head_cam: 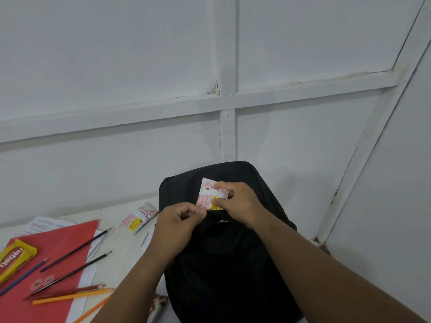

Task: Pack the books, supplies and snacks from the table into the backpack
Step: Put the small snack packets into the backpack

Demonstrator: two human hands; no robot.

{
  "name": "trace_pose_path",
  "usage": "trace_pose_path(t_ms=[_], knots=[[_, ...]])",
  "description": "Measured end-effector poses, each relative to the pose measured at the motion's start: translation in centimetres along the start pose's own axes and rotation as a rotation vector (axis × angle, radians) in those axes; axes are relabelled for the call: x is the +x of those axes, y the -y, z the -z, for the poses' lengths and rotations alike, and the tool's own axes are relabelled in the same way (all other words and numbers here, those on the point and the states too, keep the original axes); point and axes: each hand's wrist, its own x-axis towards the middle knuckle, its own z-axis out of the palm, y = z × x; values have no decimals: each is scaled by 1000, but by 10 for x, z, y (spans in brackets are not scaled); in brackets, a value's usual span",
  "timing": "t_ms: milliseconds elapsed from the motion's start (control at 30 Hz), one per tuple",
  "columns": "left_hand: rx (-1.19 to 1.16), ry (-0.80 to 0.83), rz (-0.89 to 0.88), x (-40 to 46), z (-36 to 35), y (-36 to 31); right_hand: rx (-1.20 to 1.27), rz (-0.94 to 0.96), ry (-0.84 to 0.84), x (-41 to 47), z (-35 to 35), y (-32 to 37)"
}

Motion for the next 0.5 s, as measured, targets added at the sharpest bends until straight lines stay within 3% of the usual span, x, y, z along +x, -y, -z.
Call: trace_pose_path(t_ms=[167, 267, 500], knots=[[4, 4, 25, 0, -2, 1, 442, -58, -214, -19, 14, -3], [-11, -5, 36, 0, -3, 0, 537, -40, -296, -34, 31, -1], [-94, -116, 3, 5, 3, -13, 517, 64, 36, -106, 54, 3]])
